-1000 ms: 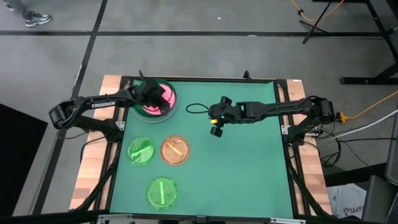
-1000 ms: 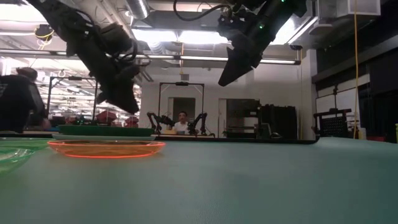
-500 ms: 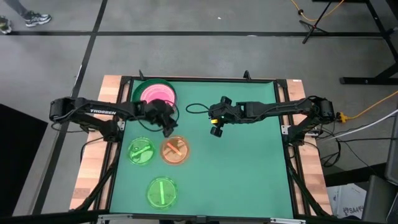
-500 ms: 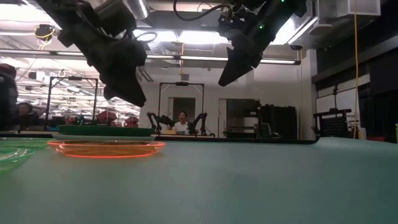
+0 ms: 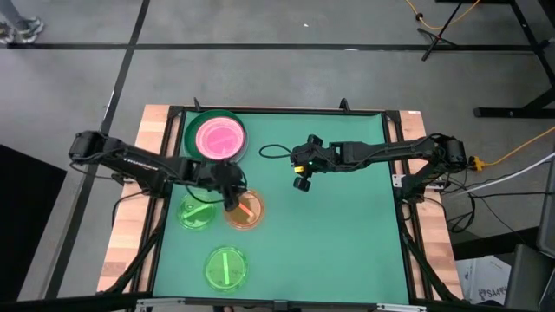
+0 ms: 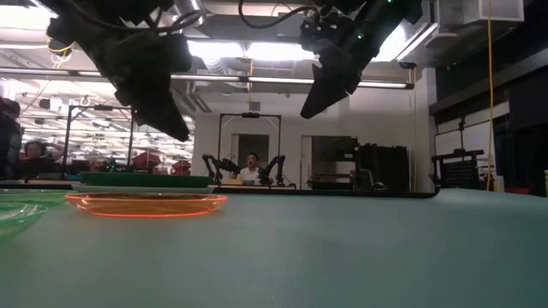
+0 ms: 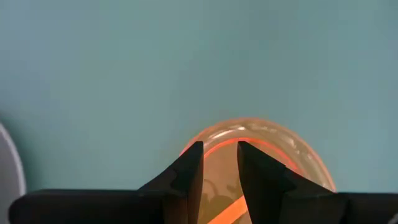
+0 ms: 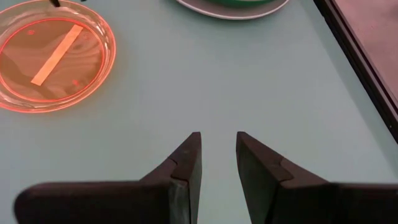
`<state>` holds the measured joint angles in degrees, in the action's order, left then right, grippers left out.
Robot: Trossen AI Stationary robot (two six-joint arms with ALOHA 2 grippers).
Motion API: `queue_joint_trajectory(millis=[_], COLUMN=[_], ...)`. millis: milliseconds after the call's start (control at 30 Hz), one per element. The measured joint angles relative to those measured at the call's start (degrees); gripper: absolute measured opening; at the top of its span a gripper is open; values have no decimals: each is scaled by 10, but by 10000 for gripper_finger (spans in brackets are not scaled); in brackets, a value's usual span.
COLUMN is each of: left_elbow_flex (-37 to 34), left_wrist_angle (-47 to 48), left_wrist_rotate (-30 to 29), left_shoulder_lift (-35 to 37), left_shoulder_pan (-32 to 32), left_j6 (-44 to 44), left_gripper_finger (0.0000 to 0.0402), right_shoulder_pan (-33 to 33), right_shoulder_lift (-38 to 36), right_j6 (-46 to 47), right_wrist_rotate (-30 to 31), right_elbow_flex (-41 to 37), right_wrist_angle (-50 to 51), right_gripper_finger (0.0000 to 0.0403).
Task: Stack plastic plates
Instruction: Stack the orange plate on top of the pink plate
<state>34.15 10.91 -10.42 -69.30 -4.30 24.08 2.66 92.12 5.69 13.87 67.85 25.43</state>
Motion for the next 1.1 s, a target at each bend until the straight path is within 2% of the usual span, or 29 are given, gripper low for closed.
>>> queue_joint_trajectory(millis=[167,300,567,1100], left_elbow_flex=[0,0,0,0], left_wrist_angle=[38,74,106,103], left_wrist_rotate=[-55,-72,-75,-58], left_shoulder_lift=[0,0,-9,-131], left_shoulder_pan=[-30,-38,-38,-36], left_j6=[32,63,104,103], left_gripper_finger=[92,92,92,92], right_shoulder_pan=[0,0,0,0], right_shoulder_lift=[0,0,0,0], right_j6=[0,0,0,0], right_wrist_rotate=[0,0,0,0], right_elbow_flex=[0,0,0,0], right_wrist_angle=[0,0,0,-4], right_gripper_finger=[88,88,88,88])
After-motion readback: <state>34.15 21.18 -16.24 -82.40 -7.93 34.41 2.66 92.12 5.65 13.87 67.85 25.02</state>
